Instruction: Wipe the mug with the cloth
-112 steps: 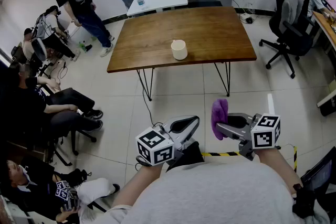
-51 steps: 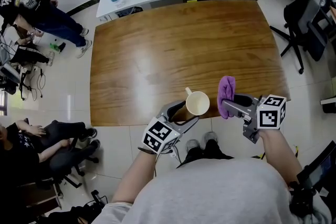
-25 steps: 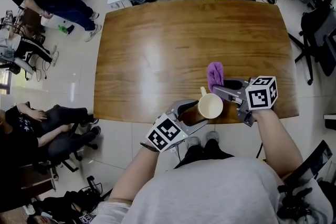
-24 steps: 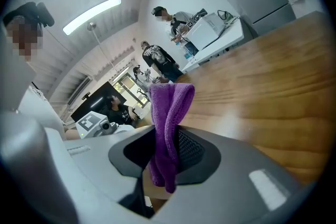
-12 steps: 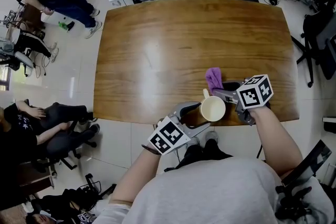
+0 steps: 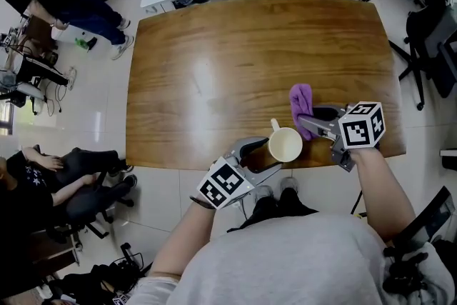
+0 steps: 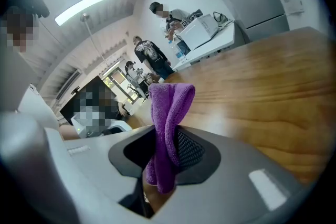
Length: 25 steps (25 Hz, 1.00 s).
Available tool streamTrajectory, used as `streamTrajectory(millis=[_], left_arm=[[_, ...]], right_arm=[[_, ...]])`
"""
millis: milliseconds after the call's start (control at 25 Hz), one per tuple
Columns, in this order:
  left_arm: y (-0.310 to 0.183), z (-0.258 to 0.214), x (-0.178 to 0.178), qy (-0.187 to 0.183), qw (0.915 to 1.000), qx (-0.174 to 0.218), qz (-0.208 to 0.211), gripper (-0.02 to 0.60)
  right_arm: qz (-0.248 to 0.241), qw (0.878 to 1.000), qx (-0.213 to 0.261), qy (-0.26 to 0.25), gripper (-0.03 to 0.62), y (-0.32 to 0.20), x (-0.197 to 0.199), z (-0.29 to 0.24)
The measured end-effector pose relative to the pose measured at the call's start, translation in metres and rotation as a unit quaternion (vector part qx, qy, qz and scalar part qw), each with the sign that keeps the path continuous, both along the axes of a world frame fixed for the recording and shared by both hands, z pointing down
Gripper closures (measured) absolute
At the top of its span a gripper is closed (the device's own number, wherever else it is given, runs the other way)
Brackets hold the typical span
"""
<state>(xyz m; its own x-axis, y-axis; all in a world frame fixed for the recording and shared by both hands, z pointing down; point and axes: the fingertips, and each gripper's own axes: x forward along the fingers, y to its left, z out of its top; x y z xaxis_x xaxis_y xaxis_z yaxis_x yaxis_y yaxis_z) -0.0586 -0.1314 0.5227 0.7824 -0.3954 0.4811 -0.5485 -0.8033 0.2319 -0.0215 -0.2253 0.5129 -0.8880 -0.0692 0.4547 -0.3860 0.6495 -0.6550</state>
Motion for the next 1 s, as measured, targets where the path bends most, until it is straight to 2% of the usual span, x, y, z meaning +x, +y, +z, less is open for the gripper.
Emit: streamTrajectory(millis=[240, 600, 1000], left_arm=[[0.001, 0.000, -0.001, 0.004, 1.0000, 0.005, 0.006, 0.318], [0.000, -0.002, 0.003, 0.005, 1.0000, 0.005, -0.001, 0.319], [0.000, -0.002, 0.003, 0.010, 0.9998, 0.005, -0.015, 0.318]], right_arm=[[0.019, 1.000, -0.012, -0.017, 0.487, 0.032, 0.034, -0.018], [0.023, 0.997, -0.064, -0.033, 0.487, 0.057, 0.027, 0.009], [0.017, 0.996, -0.059, 0.066, 0.487, 0.053, 0.026, 0.054]])
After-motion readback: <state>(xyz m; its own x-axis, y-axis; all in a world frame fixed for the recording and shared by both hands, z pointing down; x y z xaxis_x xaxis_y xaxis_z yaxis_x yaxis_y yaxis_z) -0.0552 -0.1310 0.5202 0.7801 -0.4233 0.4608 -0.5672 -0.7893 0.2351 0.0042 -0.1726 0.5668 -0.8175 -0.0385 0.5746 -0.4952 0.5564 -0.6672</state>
